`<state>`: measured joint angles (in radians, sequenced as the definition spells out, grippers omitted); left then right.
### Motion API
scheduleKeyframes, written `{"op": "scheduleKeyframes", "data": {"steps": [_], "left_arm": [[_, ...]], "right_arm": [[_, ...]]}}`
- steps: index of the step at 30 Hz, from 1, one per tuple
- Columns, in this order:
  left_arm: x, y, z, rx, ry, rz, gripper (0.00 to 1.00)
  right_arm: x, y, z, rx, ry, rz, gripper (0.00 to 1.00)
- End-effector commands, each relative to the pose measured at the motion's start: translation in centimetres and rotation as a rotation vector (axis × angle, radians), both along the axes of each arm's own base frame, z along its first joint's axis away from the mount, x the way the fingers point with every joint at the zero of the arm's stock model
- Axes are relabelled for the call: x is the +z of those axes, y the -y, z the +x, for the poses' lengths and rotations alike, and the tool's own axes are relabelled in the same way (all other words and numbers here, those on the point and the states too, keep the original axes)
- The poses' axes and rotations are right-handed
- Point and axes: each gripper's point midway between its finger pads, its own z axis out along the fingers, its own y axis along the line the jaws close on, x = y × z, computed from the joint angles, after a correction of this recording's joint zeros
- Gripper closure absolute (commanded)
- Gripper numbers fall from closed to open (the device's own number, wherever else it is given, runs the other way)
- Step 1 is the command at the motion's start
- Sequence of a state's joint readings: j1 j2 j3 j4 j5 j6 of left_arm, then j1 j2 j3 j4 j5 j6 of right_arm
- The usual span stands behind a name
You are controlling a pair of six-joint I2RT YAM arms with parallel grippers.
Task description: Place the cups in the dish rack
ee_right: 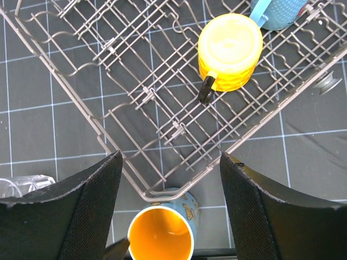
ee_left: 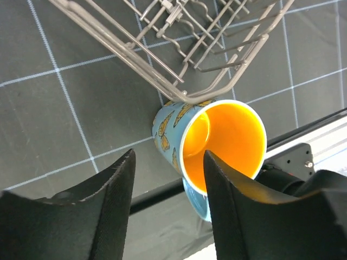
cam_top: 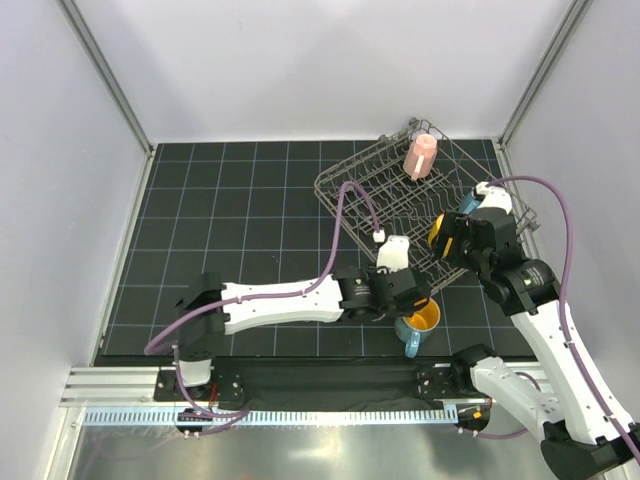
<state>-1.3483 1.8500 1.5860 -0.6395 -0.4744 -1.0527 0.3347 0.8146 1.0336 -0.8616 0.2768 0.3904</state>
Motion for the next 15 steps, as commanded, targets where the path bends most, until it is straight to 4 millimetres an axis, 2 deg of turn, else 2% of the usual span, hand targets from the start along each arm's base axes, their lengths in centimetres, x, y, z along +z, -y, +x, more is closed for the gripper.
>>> {"op": "scheduleKeyframes", "data": {"steps": [1, 2, 5, 9, 13, 15], "left_arm": [[1.5, 1.2, 0.3, -0.012, 0.024, -0.018, 0.49], [0.7, 1.4, 0.4, -0.012, 0.019, -0.001, 0.49], [0.1, 1.7, 0.3, -0.017, 0.01, 0.012, 0.5], [-1.5, 2.0, 0.2, -0.012, -0.008, 0.036, 0.57], [-2.6, 2.1, 0.0, -0.008, -0.027, 0.049, 0.59], [-3.1, 2.3, -0.1, -0.012, -0.037, 0.051, 0.65]], "right_arm": [[0.4, -0.4, -0.1, 0.042, 0.034, 0.005, 0.27], [0.5, -0.5, -0.2, 0.044, 0.035, 0.007, 0.27], [0.9, -0.4, -0.2, 0.041, 0.049, 0.009, 0.27], [1.4, -0.1, -0.5, 0.03, 0.07, 0.01, 0.27], [2.0, 0.0, -0.8, 0.033, 0.091, 0.017, 0.27], [2.0, 0.1, -1.0, 0.033, 0.091, 0.018, 0.27]]}}
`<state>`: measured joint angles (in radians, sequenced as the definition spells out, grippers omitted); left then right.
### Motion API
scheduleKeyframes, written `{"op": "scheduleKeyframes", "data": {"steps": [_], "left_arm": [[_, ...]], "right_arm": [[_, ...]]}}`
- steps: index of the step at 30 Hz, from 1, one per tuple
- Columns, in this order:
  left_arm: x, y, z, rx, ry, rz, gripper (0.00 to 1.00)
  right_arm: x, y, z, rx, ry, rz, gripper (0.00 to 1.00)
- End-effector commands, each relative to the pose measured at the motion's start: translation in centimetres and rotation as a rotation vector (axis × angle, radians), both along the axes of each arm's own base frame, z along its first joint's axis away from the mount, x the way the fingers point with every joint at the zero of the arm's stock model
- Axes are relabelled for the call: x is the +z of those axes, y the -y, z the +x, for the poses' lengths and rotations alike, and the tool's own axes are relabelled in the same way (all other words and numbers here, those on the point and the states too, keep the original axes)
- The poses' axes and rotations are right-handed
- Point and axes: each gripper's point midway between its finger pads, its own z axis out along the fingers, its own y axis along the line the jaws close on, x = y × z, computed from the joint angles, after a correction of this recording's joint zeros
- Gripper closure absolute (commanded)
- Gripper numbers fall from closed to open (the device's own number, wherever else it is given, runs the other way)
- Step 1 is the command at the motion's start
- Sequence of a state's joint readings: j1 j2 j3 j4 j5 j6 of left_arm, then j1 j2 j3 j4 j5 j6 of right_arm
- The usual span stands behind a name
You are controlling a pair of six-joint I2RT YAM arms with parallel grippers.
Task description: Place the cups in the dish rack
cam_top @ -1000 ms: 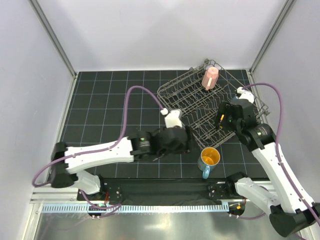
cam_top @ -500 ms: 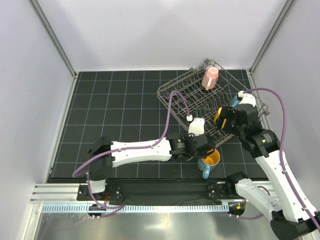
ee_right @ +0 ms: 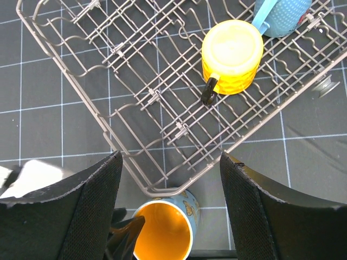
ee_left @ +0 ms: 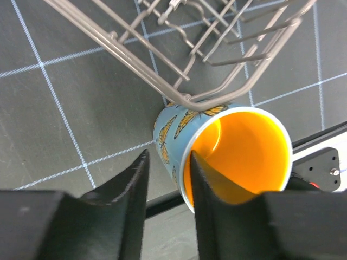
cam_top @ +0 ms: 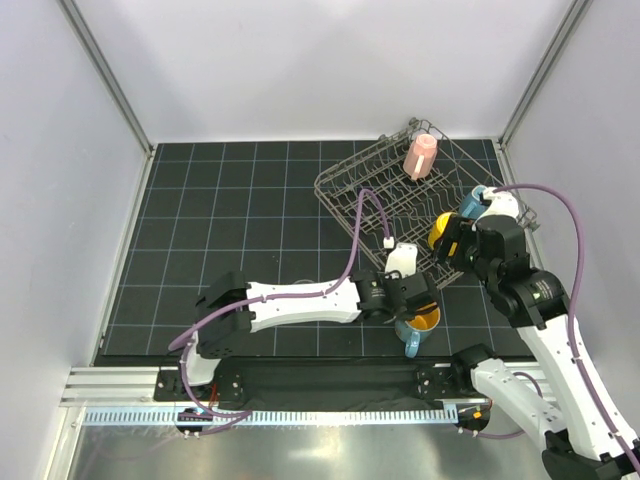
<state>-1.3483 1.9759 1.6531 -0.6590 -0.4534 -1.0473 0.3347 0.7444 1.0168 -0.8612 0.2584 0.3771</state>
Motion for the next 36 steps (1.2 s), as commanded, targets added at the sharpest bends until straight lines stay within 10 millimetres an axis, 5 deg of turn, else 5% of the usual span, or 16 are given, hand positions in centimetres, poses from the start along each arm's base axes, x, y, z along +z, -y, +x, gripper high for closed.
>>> {"op": "scheduleKeyframes", "data": {"steps": [1, 4, 8, 9, 14, 17, 18, 20, 22, 23, 24, 27, 29, 36], "left_arm": [[0.1, 1.0, -0.2, 0.001, -0.015, -0.017, 0.67], [-1.0, 1.3, -0.7, -0.009, -0.047, -0.011, 0.69], [-1.8, 1.3, -1.0, -0.02, -0.063, 0.0, 1.0], [-2.0, 1.1, -1.0, -0.02, -0.064, 0.008, 1.0], [-0.4, 0.3, -1.0, -0.03, -0.045, -0.021, 1.0], [1.9, -0.8, -1.3, -0.044, -0.026, -0.08, 1.0], [4.0, -1.4, -1.3, -0.047, -0.007, -0.127, 1.0], [4.4, -3.0, -1.3, -0.053, 0.011, -0.151, 1.0], [7.4, -4.9, -0.7, -0.075, 0.051, -0.221, 1.0], [6.3, -6.1, -0.6, -0.079, 0.055, -0.219, 1.0], [9.1, -7.6, 0.1, -0.071, 0.08, -0.295, 1.0], [9.9, -10.4, 1.3, -0.04, 0.089, -0.388, 1.0], [12.7, -13.1, 2.5, -0.003, 0.116, -0.493, 1.0], [17.8, -22.1, 5.7, 0.116, 0.25, -0.605, 1.0]], "right_arm": [[1.4, 0.0, 0.0, 0.011, 0.048, 0.003, 0.27], [1.3, 0.1, -0.1, 0.01, 0.049, 0.0, 0.27], [2.1, 0.3, -0.6, 0.008, 0.064, 0.003, 0.27], [2.2, 0.1, -0.6, 0.02, 0.066, 0.006, 0.27], [2.4, -1.9, -1.3, 0.142, 0.064, 0.053, 0.27], [2.6, -3.2, -1.5, 0.216, 0.045, 0.073, 0.27], [2.8, -3.7, -1.6, 0.243, 0.041, 0.081, 0.27], [3.3, -5.7, -2.1, 0.381, 0.038, 0.11, 0.27], [3.7, -6.8, -2.3, 0.448, 0.039, 0.125, 0.27], [4.6, -8.1, -2.8, 0.519, 0.051, 0.17, 0.27], [4.8, -8.8, -2.9, 0.554, 0.041, 0.192, 0.27], [6.2, -11.6, -3.7, 0.704, 0.04, 0.296, 0.27], [6.4, -13.4, -3.8, 0.794, 0.014, 0.362, 0.27], [7.1, -20.5, -7.3, 1.076, -0.079, 0.58, 0.14]]}}
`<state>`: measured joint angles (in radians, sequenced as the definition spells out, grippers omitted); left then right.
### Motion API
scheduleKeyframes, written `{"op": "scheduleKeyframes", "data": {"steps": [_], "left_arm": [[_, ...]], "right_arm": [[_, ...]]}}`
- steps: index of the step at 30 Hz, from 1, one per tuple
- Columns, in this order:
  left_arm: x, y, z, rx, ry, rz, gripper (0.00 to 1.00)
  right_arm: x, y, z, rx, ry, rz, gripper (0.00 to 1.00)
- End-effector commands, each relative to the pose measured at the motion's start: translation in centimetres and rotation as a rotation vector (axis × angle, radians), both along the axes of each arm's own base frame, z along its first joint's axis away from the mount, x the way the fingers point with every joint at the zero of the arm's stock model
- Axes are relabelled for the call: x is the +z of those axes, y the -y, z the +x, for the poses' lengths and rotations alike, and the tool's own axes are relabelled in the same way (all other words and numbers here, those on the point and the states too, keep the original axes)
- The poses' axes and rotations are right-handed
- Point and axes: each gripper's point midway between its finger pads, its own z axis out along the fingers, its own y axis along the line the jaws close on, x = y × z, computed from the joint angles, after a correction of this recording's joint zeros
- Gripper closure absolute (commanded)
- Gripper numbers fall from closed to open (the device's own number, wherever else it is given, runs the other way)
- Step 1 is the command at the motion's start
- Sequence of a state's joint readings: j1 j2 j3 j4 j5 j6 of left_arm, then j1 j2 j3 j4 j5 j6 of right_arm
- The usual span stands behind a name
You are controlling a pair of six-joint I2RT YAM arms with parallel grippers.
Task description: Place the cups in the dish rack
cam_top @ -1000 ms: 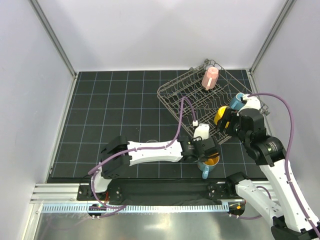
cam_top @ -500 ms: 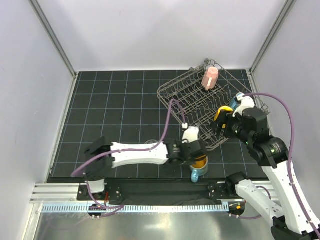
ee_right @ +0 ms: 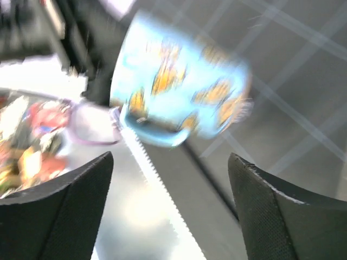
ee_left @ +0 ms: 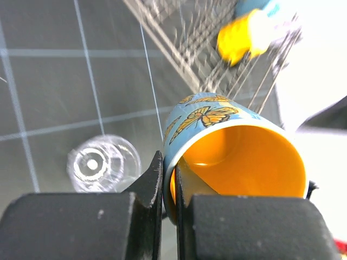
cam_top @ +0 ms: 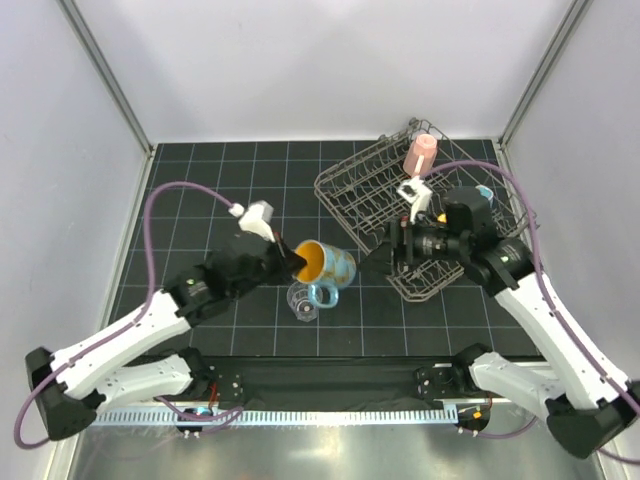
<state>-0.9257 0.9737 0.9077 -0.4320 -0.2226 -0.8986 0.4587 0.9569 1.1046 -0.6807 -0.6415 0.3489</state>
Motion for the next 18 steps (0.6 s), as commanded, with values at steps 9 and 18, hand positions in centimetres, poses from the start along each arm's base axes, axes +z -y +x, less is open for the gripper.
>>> {"op": "scheduleKeyframes", "data": {"steps": [9, 18], "left_arm": [[10.8, -5.9, 3.0, 0.179, 0.203, -0.244, 1.0], [17.6, -8.7, 1.0, 0.236, 0.452, -0.604, 1.0]], "right_arm": [[3.4, -8.2, -3.7, 0.203, -0.032, 0.283, 0.08], [4.8, -11.6, -3.1, 0.153, -0.12, 0.435, 0.04]]}}
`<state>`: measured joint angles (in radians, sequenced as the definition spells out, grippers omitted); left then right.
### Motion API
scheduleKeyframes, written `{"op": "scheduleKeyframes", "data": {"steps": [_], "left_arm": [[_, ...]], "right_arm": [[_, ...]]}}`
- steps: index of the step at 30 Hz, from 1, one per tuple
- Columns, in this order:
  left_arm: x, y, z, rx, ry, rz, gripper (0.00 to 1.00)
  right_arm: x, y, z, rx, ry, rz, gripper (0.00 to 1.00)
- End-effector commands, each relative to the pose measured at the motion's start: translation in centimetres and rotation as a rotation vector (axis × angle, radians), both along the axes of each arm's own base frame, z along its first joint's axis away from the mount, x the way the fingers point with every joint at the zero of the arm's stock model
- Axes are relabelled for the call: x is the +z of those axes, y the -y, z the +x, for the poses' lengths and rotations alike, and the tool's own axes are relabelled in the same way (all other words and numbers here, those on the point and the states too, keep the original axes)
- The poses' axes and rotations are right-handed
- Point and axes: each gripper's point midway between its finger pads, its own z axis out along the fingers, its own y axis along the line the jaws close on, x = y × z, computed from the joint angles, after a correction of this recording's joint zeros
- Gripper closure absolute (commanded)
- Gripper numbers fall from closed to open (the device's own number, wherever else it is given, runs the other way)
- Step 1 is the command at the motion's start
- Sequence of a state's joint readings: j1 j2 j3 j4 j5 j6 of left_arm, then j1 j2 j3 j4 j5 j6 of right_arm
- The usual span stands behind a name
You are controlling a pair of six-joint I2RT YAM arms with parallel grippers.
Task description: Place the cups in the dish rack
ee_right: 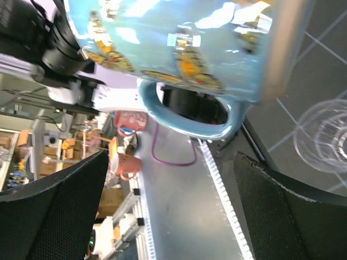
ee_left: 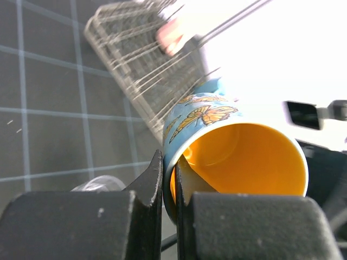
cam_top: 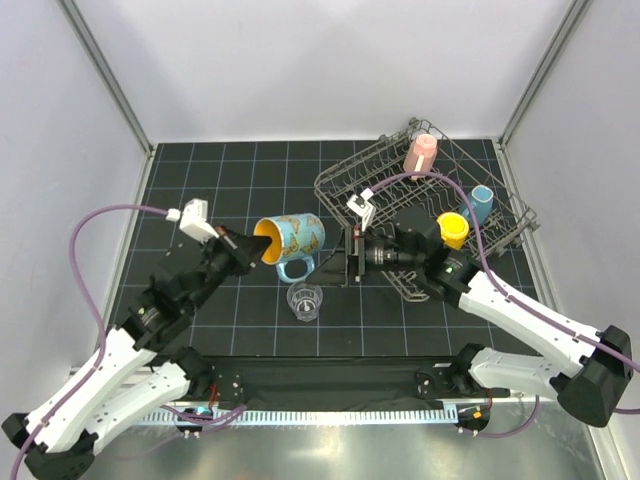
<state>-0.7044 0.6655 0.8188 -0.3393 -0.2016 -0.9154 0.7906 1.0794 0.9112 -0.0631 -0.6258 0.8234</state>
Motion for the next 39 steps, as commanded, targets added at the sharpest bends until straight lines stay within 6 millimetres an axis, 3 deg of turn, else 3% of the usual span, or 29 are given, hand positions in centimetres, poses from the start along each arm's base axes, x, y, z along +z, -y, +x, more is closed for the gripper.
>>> {"op": "scheduleKeyframes", "data": {"steps": [1, 4, 9, 13, 22, 25, 33, 36, 39], "left_arm": [[11.2, -2.2, -1.4, 0.052, 0.298, -0.373, 1.0], [10.2, -3.0, -1.7, 0.082, 0.268, -0.434, 1.0], [11.3, -3.9, -3.1, 0.061, 0.317, -0.567, 1.0], [11.5, -3.8, -3.7, 0.027, 0.34, -0.642, 0.99], [10.5, -3.2, -4.3, -0.03, 0.32, -0.723, 1.0], [10.4, -3.3, -4.5, -0.034, 0.324, -0.728, 0.99], [10.1, -3.2, -4.7, -0.046, 0.332, -0.714, 1.0], [9.9, -2.9, -4.7, -0.056, 0.313, -0.729, 1.0], [10.1, -2.6, -4.7, -0.072, 0.314, -0.734, 1.0]], "right_arm": [[4.6, -1.1, 0.6, -0.037, 0.053, 0.16, 0.04], [5.1, -1.8, 0.0, 0.002, 0.027, 0.215, 0.05], [5.1, -3.2, -1.0, 0.035, -0.022, 0.263, 0.08], [6.2, -4.1, -1.3, 0.032, -0.019, 0.318, 0.11], [8.2, -4.3, -0.2, -0.048, -0.014, 0.418, 0.28], [8.1, -4.7, 0.2, -0.06, -0.028, 0.416, 0.36], [8.2, -6.2, 1.5, -0.074, -0.055, 0.425, 0.46], [8.3, -6.7, 1.9, -0.072, -0.059, 0.421, 0.58], [8.3, -7.2, 2.0, -0.07, -0.065, 0.422, 0.6]]}}
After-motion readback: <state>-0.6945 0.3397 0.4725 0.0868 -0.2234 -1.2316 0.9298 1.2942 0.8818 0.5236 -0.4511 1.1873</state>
